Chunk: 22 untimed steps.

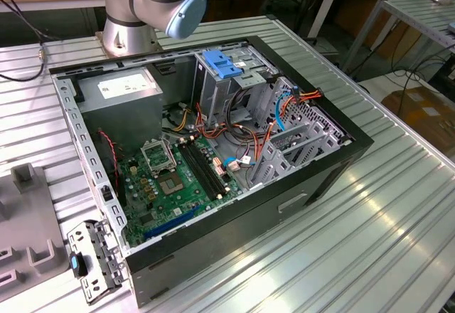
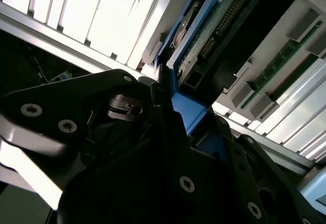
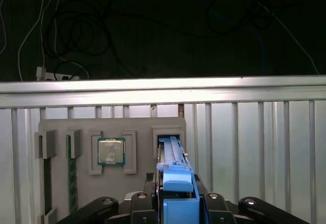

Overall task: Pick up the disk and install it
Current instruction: 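Pick up the disk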

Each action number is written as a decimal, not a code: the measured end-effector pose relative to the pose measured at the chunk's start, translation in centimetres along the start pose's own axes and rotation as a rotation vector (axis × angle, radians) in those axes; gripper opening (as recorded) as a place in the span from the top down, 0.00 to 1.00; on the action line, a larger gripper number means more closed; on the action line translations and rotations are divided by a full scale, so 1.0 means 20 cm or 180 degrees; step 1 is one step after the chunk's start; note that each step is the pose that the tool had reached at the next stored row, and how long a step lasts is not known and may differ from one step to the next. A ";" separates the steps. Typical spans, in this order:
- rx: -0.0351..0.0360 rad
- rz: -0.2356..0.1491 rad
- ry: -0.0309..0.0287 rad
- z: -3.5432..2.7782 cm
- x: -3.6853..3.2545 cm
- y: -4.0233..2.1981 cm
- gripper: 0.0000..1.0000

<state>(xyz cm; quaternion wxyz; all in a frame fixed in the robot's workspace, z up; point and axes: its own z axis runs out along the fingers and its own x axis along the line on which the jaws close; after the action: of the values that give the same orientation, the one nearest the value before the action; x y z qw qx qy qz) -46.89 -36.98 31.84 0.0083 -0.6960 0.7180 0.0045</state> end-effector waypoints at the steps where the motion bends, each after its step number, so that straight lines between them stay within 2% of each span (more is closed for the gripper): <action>1: 0.0000 0.0000 0.0001 -0.011 0.000 0.000 0.63; 4: 0.0001 0.0000 0.0003 -0.046 -0.001 0.000 0.63; 6: 0.0001 0.0000 0.0005 -0.092 -0.002 -0.001 0.63; 11: 0.0002 0.0000 0.0011 -0.171 -0.003 -0.001 0.63; 22: 0.0002 0.0000 0.0011 -0.178 -0.003 -0.001 0.63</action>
<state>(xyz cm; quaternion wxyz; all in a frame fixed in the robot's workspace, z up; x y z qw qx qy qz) -46.89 -36.98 35.41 0.0074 -0.6960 0.7180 0.0031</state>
